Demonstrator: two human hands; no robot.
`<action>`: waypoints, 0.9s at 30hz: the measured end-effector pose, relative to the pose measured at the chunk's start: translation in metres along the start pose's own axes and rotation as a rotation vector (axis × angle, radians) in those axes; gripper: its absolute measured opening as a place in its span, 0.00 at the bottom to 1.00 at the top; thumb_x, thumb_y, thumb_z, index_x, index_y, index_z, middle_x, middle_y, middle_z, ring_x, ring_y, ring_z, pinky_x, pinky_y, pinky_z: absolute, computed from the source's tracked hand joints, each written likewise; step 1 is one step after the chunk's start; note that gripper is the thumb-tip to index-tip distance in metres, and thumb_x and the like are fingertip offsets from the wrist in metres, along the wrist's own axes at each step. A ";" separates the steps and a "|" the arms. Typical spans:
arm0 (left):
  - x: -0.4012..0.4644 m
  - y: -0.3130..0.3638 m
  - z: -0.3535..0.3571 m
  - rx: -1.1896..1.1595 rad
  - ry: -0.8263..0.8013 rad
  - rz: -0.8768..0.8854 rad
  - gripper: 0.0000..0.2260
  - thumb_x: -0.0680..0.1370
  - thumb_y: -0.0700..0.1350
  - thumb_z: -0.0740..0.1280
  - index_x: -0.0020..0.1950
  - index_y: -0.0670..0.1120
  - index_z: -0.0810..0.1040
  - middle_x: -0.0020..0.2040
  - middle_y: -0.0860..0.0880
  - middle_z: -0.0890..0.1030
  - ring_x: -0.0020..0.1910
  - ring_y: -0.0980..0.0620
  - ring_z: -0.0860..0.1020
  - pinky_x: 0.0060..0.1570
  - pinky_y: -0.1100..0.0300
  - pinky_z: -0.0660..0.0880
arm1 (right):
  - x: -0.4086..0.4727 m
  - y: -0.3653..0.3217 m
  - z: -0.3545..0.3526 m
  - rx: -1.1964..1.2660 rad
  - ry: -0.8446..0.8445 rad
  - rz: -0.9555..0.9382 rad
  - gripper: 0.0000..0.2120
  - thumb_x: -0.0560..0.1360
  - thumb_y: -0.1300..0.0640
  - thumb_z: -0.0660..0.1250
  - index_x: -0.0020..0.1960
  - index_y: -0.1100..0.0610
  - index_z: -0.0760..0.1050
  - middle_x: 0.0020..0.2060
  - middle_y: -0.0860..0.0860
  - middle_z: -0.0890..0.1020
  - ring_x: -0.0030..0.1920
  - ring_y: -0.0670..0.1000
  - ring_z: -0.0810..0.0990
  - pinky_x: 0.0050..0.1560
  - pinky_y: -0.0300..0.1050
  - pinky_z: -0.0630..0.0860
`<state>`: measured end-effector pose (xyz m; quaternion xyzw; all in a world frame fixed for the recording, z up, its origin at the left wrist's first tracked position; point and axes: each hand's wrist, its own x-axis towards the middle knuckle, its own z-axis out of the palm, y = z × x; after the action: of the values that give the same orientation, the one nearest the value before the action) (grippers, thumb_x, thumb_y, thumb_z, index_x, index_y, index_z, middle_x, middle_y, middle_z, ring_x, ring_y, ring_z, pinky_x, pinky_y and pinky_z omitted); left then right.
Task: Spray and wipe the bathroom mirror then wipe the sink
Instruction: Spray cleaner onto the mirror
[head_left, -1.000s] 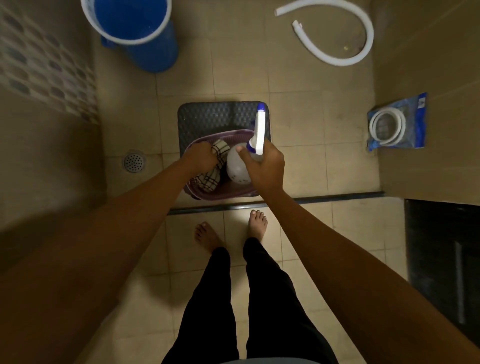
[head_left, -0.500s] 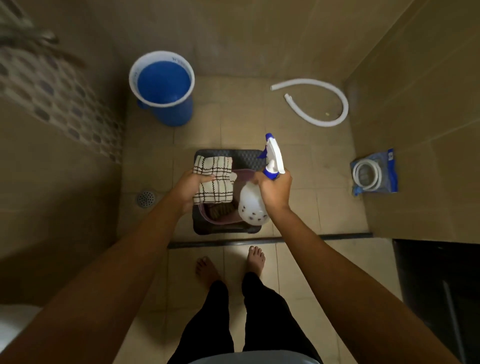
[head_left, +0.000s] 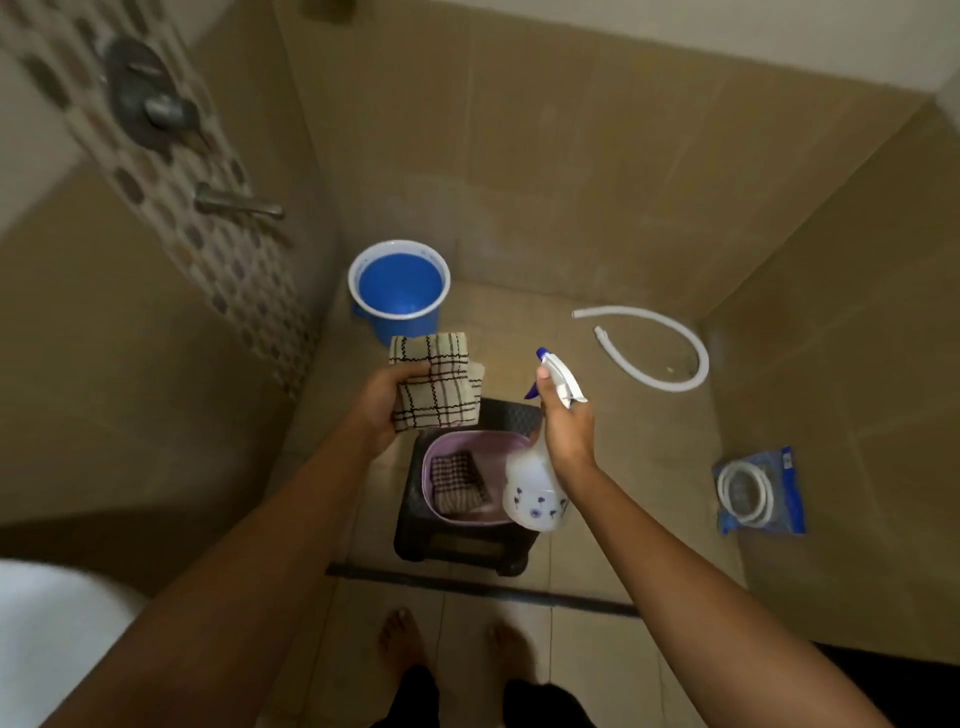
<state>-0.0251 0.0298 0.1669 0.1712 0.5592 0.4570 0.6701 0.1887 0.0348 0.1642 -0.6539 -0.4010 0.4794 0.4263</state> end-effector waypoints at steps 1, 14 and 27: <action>-0.005 0.005 0.002 -0.040 0.015 0.029 0.10 0.78 0.44 0.64 0.53 0.43 0.82 0.46 0.44 0.86 0.47 0.45 0.83 0.52 0.48 0.79 | 0.001 -0.009 0.000 -0.005 -0.020 0.003 0.16 0.77 0.44 0.66 0.57 0.55 0.78 0.42 0.47 0.81 0.42 0.43 0.79 0.38 0.30 0.72; -0.089 0.041 0.009 -0.165 0.250 0.301 0.12 0.81 0.47 0.62 0.57 0.43 0.81 0.49 0.44 0.86 0.47 0.46 0.85 0.47 0.51 0.82 | -0.003 -0.067 0.017 0.015 -0.399 -0.211 0.21 0.74 0.40 0.67 0.61 0.53 0.79 0.39 0.55 0.82 0.33 0.49 0.75 0.35 0.46 0.72; -0.236 0.039 -0.068 -0.273 0.578 0.576 0.11 0.82 0.45 0.62 0.55 0.41 0.81 0.47 0.43 0.86 0.43 0.47 0.86 0.41 0.54 0.83 | -0.106 -0.098 0.100 -0.001 -0.839 -0.307 0.15 0.77 0.42 0.66 0.42 0.54 0.79 0.32 0.48 0.80 0.28 0.46 0.75 0.31 0.45 0.72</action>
<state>-0.0927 -0.1590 0.3143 0.0950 0.5878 0.7245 0.3472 0.0573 -0.0165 0.2688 -0.3357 -0.6320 0.6342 0.2927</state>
